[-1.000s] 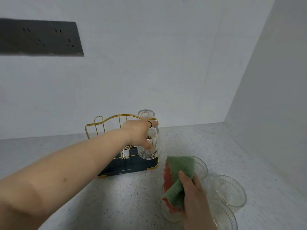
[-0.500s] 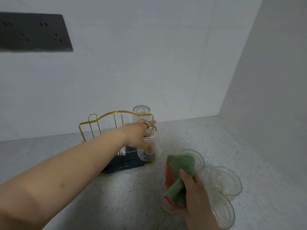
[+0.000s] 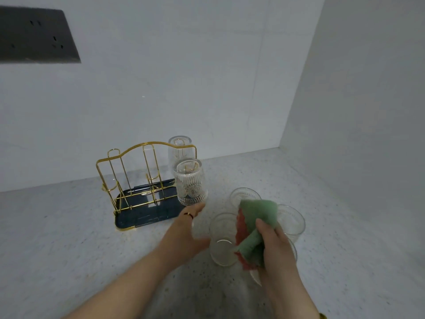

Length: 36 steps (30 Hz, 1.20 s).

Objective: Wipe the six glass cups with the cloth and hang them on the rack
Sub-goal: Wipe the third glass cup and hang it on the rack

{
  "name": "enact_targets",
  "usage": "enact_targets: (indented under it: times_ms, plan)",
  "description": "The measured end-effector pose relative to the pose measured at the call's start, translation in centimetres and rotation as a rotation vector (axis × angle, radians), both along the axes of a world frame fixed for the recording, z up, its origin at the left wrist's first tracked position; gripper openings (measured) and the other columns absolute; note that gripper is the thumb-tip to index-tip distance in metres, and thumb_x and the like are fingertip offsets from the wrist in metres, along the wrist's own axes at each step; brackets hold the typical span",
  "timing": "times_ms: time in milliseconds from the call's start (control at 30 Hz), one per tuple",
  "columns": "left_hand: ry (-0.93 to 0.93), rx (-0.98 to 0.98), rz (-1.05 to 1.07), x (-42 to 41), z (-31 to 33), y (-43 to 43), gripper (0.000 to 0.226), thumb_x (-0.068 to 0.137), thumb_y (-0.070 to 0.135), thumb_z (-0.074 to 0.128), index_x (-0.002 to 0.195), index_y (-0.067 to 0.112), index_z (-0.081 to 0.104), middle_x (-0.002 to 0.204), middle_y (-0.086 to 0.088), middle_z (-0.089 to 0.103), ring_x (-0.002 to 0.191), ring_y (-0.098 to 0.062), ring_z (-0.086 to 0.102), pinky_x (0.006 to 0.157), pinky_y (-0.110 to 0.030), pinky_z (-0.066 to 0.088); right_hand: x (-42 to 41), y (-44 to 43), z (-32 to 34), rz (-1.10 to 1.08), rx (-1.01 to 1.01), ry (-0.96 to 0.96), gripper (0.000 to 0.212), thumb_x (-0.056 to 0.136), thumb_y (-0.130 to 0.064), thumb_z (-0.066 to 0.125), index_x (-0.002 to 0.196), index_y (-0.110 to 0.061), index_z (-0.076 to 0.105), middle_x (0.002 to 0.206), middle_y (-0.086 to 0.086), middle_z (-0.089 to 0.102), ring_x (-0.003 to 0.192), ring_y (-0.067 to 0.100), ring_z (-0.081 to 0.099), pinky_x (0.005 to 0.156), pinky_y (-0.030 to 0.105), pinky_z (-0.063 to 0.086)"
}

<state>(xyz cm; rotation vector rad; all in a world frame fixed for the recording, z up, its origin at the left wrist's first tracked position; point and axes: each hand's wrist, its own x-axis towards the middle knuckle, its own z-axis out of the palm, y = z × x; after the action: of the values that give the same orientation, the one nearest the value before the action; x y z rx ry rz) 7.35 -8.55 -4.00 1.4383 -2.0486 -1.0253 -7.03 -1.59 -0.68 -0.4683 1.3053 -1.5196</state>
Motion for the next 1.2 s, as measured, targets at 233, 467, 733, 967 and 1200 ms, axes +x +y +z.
enact_targets:
  times_ms: [233,467,733,967,1200]
  plan:
    - [0.064,0.222,-0.051,-2.2,-3.1,0.7,0.112,0.065,0.024,0.08,0.145,0.023,0.002,0.151,0.001,0.02,0.133,-0.015,0.029,0.103,-0.025,0.031,-1.2,1.2,0.1,-0.033,-0.013,0.035,0.016,0.091,-0.012,0.046,0.092,-0.013,0.062,0.082,0.012,0.064,0.064,0.022,0.062,0.051,0.031,0.05]
    - [0.172,0.247,0.019,-2.7,-5.1,0.7,0.108,0.056,0.028,0.085,0.14,0.028,0.018,0.125,0.01,0.043,0.116,-0.012,0.046,0.099,-0.032,0.044,-1.3,1.7,-0.2,-0.052,-0.061,-0.018,0.022,0.091,-0.008,0.043,0.085,-0.014,0.063,0.069,0.003,0.071,0.058,0.012,0.068,0.046,0.022,0.051]
    - [0.231,0.255,-0.008,-2.9,-4.9,0.1,0.09,0.058,0.012,0.084,0.129,0.024,0.029,0.126,0.006,0.045,0.117,-0.013,0.047,0.096,-0.029,0.045,-0.6,2.2,-0.6,-0.074,-0.045,0.017,0.021,0.092,-0.009,0.042,0.087,-0.016,0.062,0.067,0.004,0.067,0.056,0.014,0.063,0.052,0.03,0.046]
    - [0.225,0.222,0.006,-2.3,-4.3,0.9,0.08,0.063,0.016,0.081,0.125,0.029,0.032,0.124,0.004,0.049,0.104,-0.007,0.046,0.08,-0.014,0.044,-0.4,3.6,-0.3,-0.06,-0.078,0.004,0.021,0.093,-0.009,0.041,0.086,-0.015,0.06,0.054,-0.004,0.068,0.048,0.007,0.063,0.039,0.02,0.047]
    - [0.282,0.207,0.133,-0.5,-2.9,3.3,0.082,0.063,0.015,0.081,0.131,0.018,0.034,0.11,0.007,0.045,0.1,-0.009,0.045,0.075,-0.011,0.041,0.2,4.6,1.1,-0.083,-0.113,0.041,0.02,0.092,-0.009,0.043,0.081,-0.015,0.059,0.059,0.002,0.064,0.054,0.014,0.06,0.045,0.025,0.046]
